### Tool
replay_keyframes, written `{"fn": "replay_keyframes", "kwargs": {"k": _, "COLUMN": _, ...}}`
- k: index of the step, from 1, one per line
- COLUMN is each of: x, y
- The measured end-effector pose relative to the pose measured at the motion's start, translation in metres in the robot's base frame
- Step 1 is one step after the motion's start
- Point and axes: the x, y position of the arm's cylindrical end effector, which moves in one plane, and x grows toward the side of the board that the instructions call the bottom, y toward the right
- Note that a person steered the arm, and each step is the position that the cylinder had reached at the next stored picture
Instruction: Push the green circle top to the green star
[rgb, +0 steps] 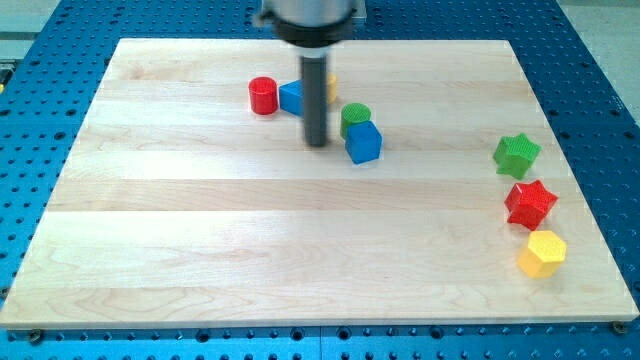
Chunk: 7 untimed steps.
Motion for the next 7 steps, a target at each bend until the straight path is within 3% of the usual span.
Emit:
{"fn": "replay_keyframes", "kwargs": {"k": 1, "x": -0.009, "y": 0.025}}
{"fn": "replay_keyframes", "kwargs": {"k": 2, "x": -0.026, "y": 0.009}}
{"fn": "replay_keyframes", "kwargs": {"k": 3, "x": -0.027, "y": 0.093}}
{"fn": "replay_keyframes", "kwargs": {"k": 5, "x": -0.068, "y": 0.099}}
{"fn": "replay_keyframes", "kwargs": {"k": 6, "x": -0.068, "y": 0.163}}
{"fn": "replay_keyframes", "kwargs": {"k": 7, "x": -0.067, "y": 0.17}}
